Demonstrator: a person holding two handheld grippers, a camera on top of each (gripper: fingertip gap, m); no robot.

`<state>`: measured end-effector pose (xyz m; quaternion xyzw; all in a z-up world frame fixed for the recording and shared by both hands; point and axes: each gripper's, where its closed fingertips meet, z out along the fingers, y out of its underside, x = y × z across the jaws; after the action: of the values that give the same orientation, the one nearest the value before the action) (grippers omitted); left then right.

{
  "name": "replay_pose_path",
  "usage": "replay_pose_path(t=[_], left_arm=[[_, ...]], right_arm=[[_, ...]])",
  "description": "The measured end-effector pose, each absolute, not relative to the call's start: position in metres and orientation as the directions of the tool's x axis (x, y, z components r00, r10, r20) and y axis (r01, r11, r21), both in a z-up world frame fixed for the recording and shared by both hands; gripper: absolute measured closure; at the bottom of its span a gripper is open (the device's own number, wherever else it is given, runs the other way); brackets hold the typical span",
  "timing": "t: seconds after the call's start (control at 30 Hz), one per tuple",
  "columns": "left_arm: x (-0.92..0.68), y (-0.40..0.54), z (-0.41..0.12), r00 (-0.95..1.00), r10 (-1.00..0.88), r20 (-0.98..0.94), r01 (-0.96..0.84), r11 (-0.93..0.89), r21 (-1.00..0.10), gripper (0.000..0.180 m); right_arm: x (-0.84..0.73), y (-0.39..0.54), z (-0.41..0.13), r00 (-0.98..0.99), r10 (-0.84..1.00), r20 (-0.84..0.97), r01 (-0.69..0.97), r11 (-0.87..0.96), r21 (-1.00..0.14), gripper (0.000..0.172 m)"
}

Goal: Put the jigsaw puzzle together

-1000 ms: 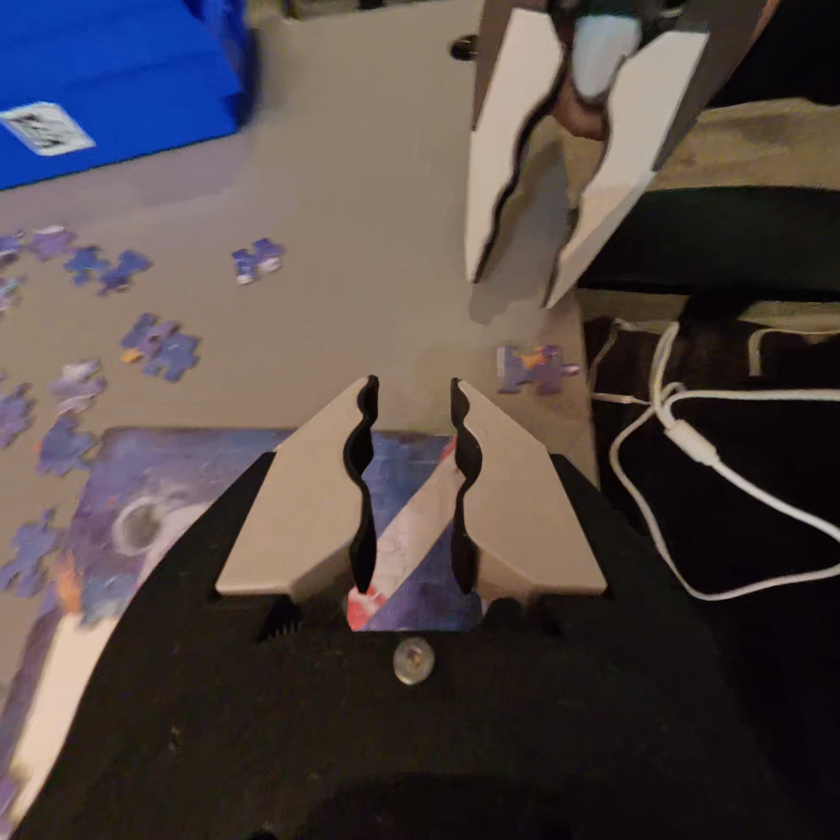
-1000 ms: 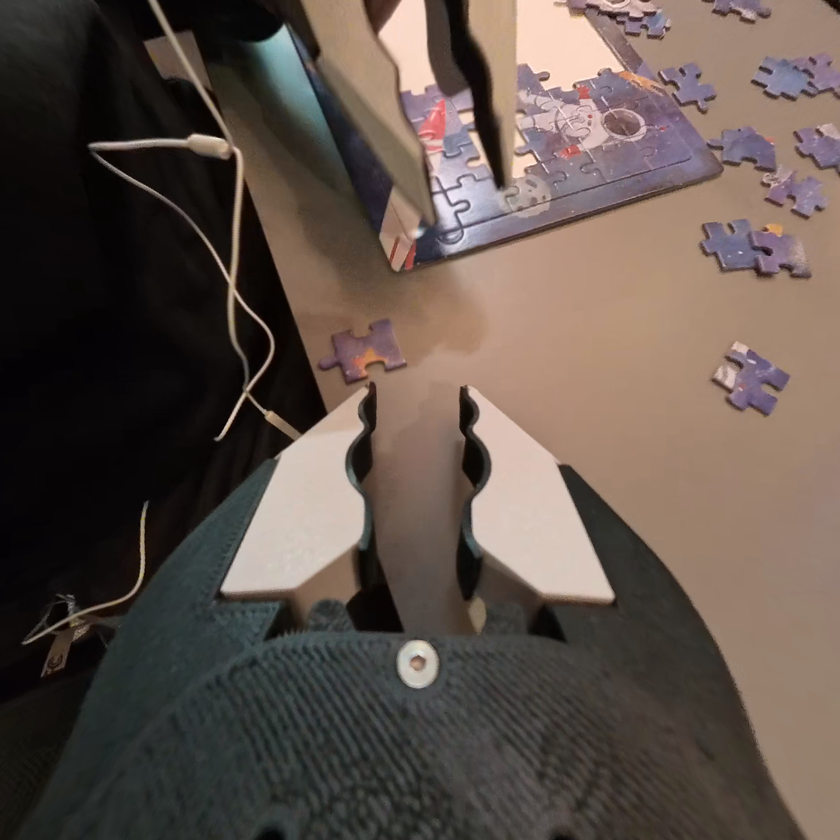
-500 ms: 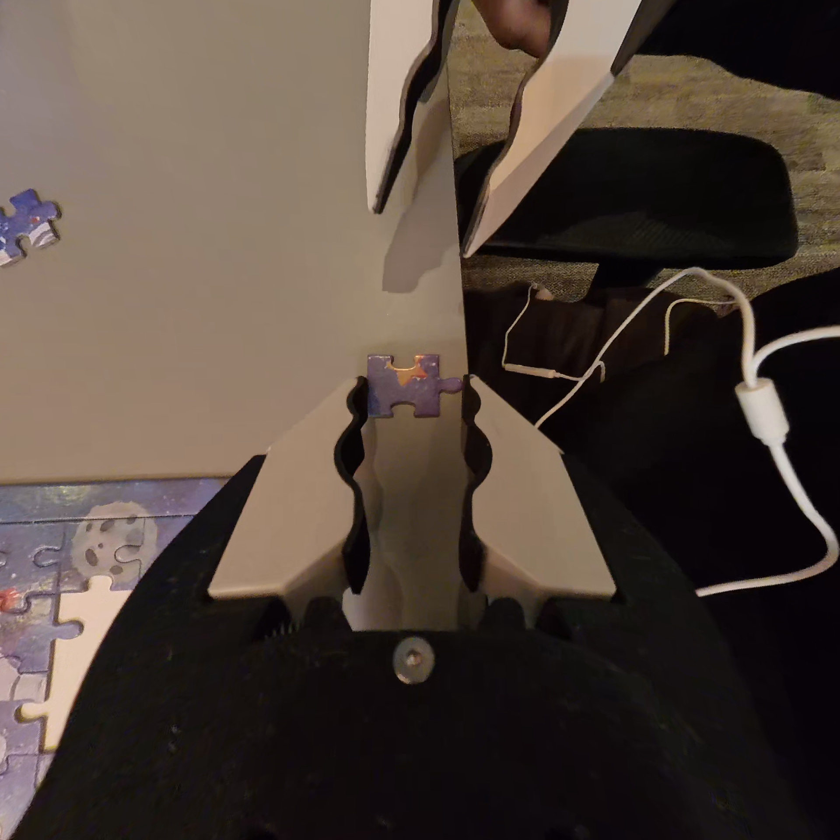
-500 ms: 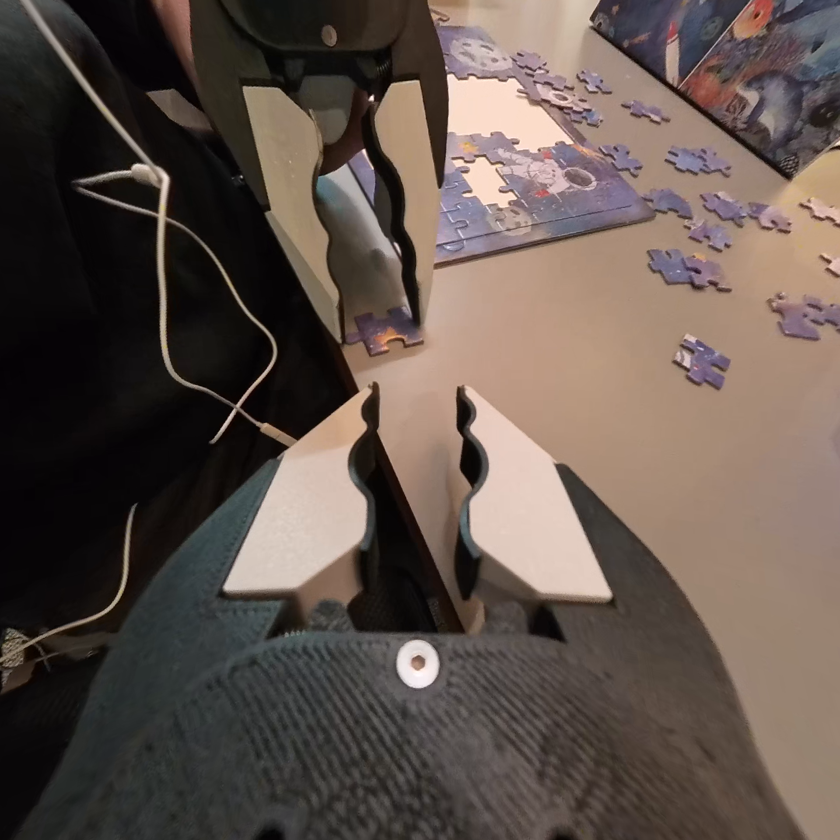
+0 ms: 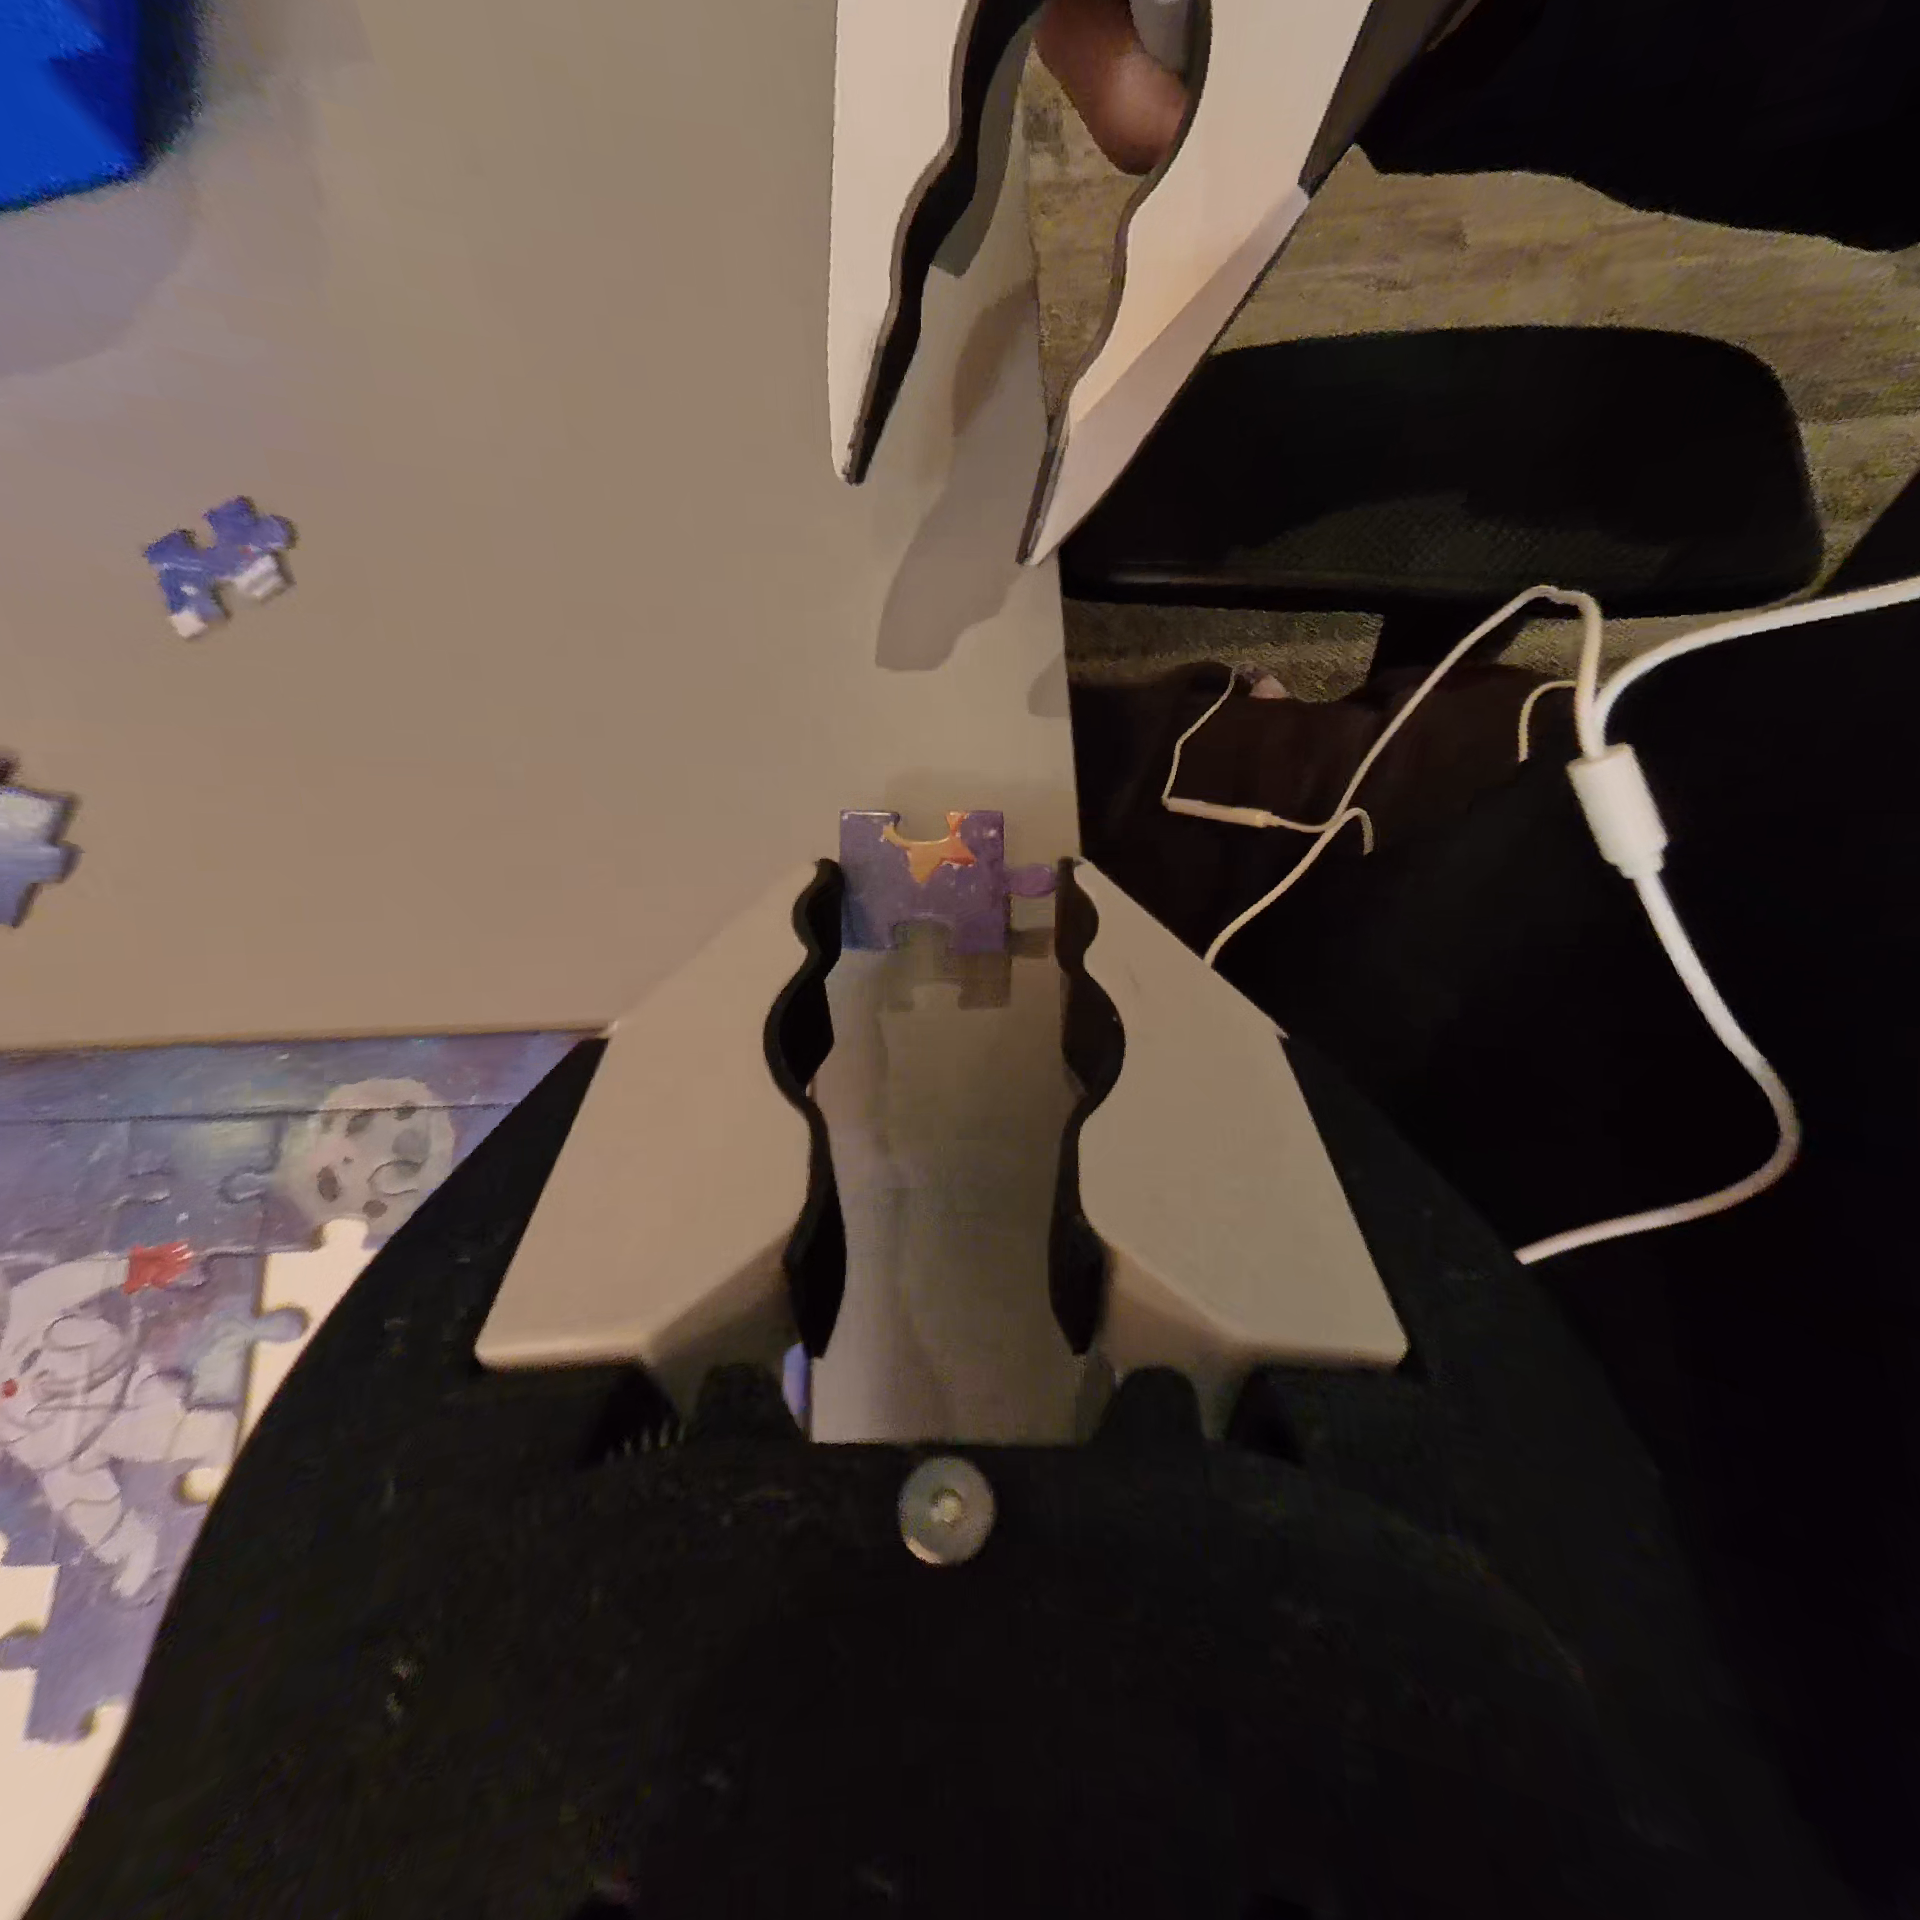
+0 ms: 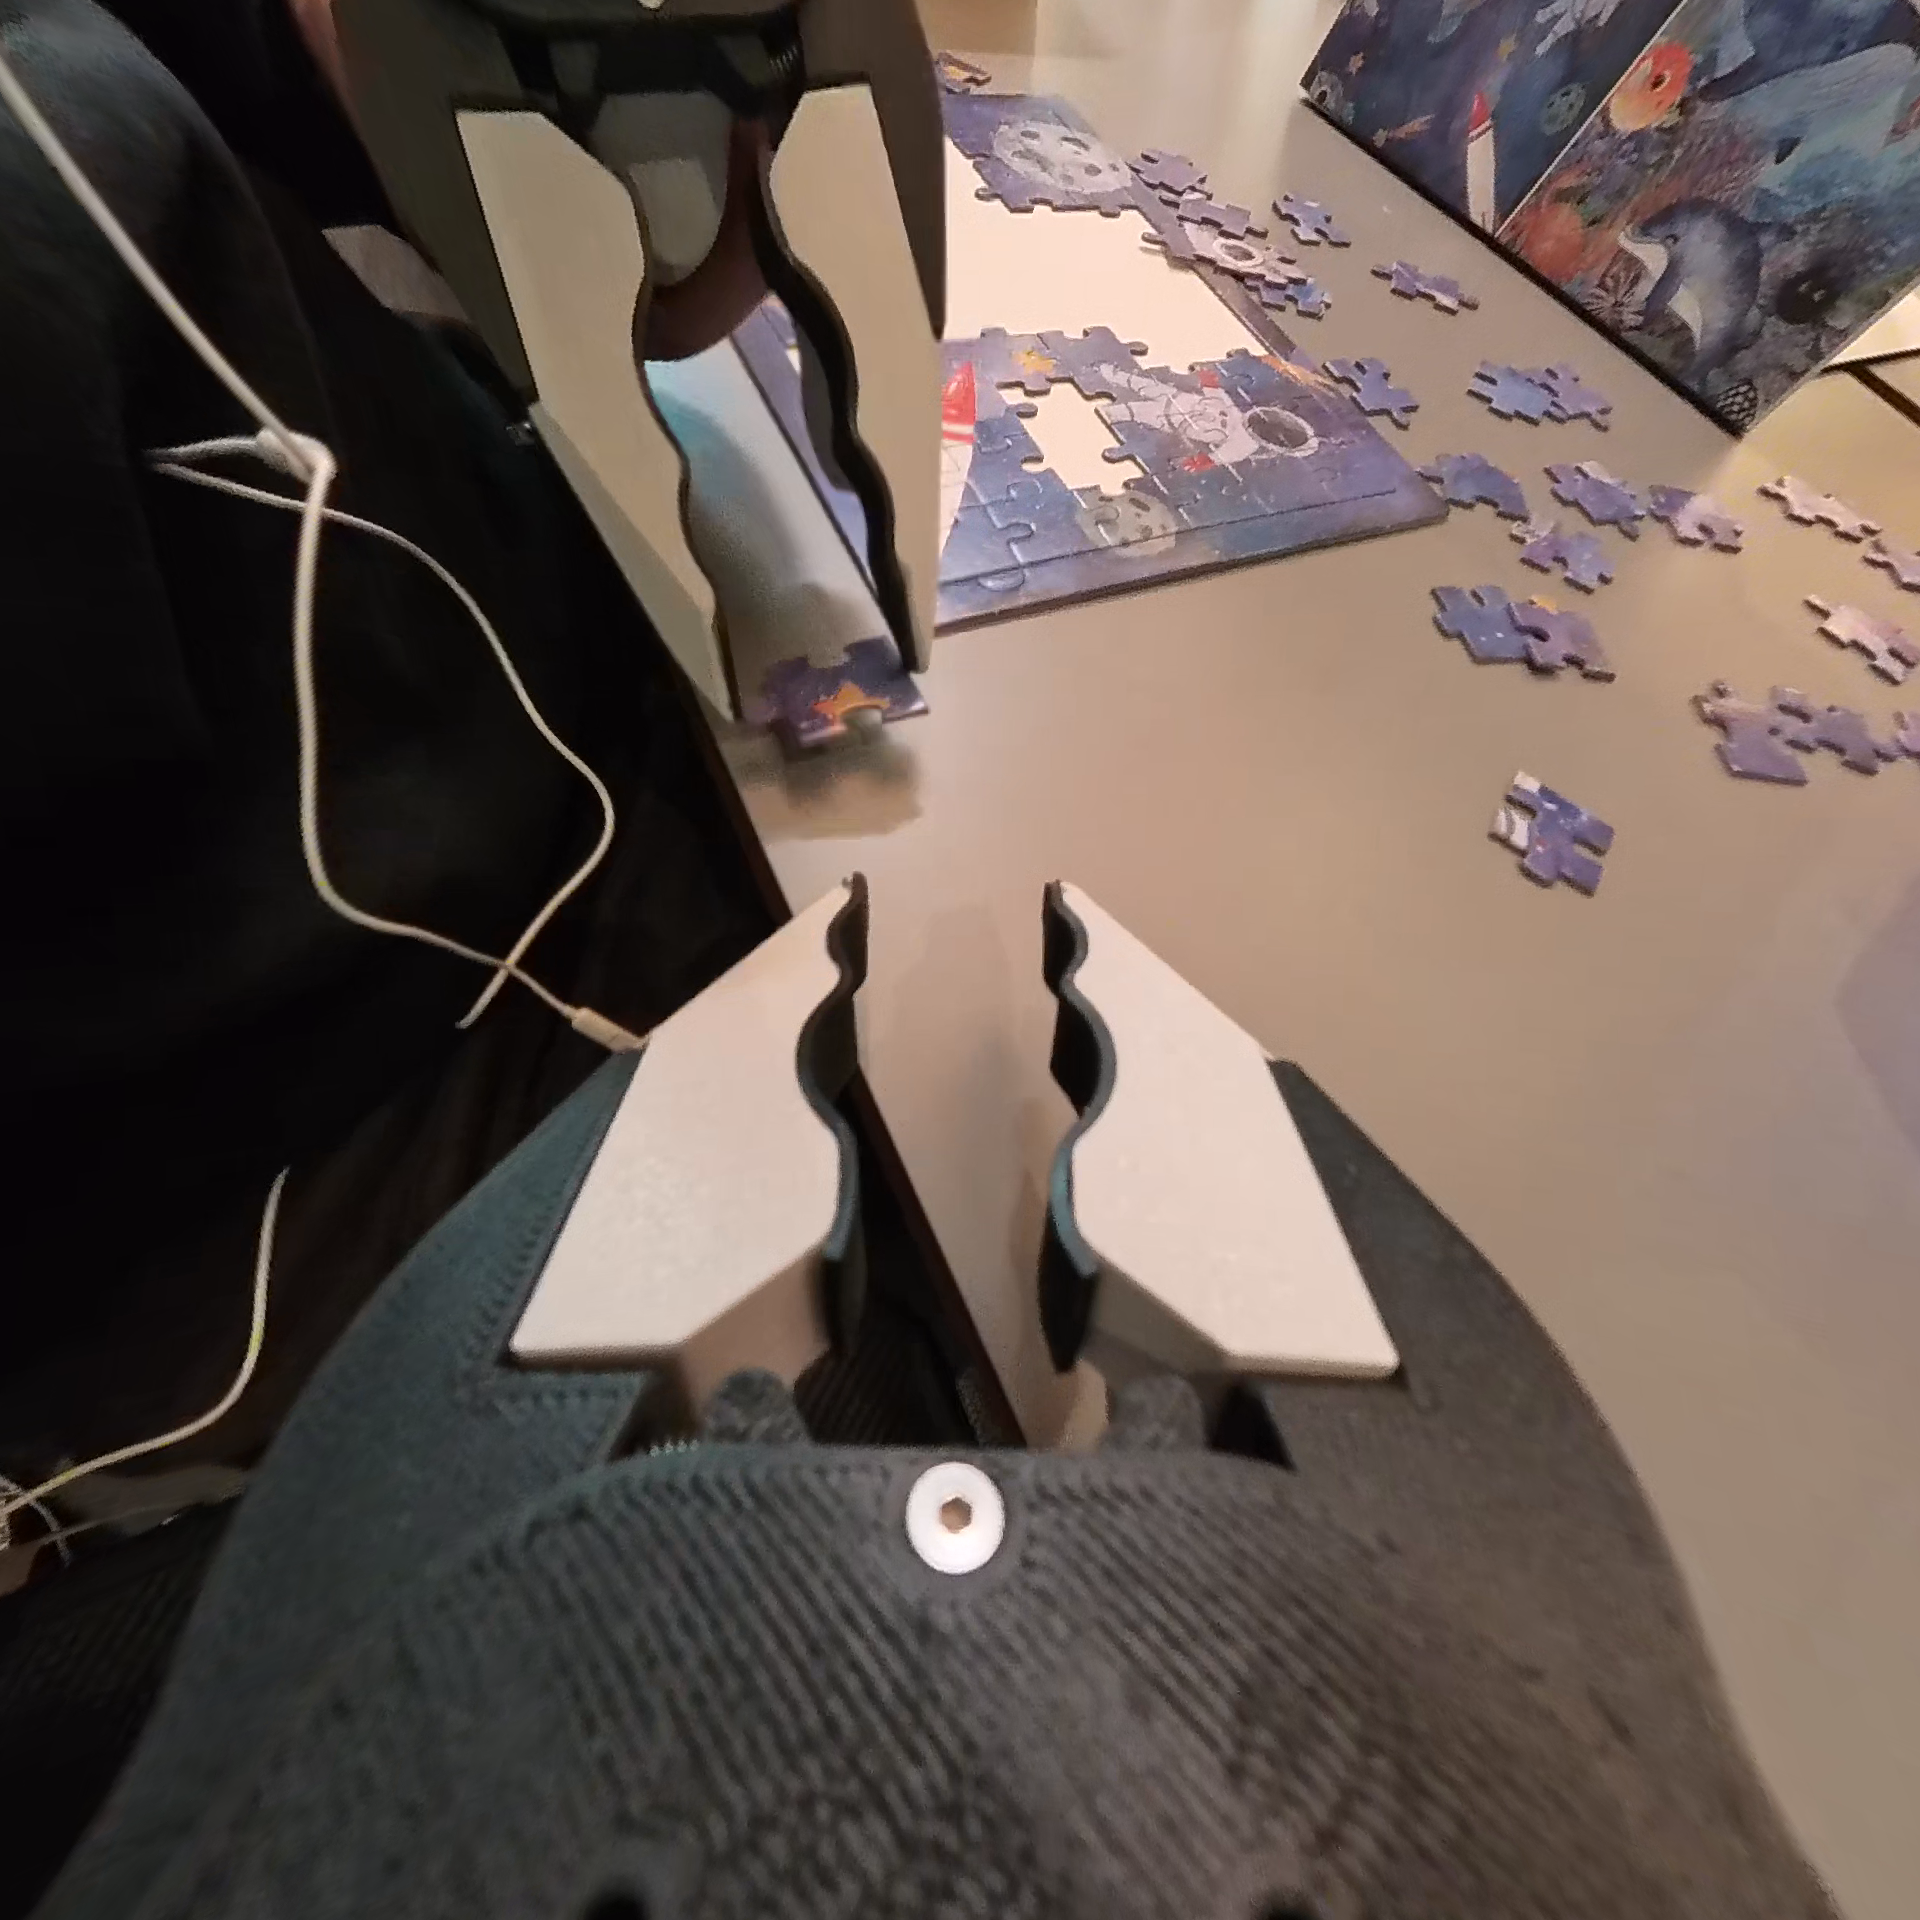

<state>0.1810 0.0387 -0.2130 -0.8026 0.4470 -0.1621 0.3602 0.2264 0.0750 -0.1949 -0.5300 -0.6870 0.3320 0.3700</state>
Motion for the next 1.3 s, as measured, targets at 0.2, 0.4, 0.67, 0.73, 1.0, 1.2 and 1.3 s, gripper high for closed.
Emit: replay_pose_path(t=[0.2,0.4,0.67,0.73,1.0,1.2,1.3], left_arm=[[0.119,0.065,-0.183,0.648,-0.742,-0.169,-0.581,-0.339,-0.74,0.139],[-0.008,0.108,-0.163,0.755,-0.603,-0.257,-0.565,-0.399,-0.722,0.14],[-0.054,0.133,-0.215,0.625,-0.755,-0.198,-0.685,-0.409,-0.603,0.14],[-0.053,0.135,-0.224,0.608,-0.78,-0.149,-0.682,-0.416,-0.601,0.14],[-0.051,0.135,-0.228,0.612,-0.79,-0.046,-0.626,-0.448,-0.639,0.139],[-0.048,0.137,-0.228,0.61,-0.791,-0.043,-0.618,-0.441,-0.651,0.137],[-0.05,0.138,-0.227,0.619,-0.783,-0.062,-0.619,-0.437,-0.653,0.134]], right_arm=[[0.204,0.076,-0.175,-0.189,0.966,0.176,0.426,0.243,-0.872,0.14],[0.149,0.086,-0.152,-0.241,0.946,0.216,0.345,0.292,-0.892,0.142],[0.027,0.142,-0.115,-0.243,0.936,0.254,0.28,0.318,-0.906,0.146],[-0.004,0.155,-0.108,-0.244,0.936,0.254,0.269,0.317,-0.909,0.146],[-0.046,0.17,-0.136,-0.225,0.947,0.229,0.321,0.294,-0.9,0.15],[-0.041,0.166,-0.155,-0.246,0.961,0.127,0.39,0.218,-0.895,0.151],[-0.039,0.159,-0.162,-0.265,0.963,0.051,0.421,0.163,-0.892,0.149]])
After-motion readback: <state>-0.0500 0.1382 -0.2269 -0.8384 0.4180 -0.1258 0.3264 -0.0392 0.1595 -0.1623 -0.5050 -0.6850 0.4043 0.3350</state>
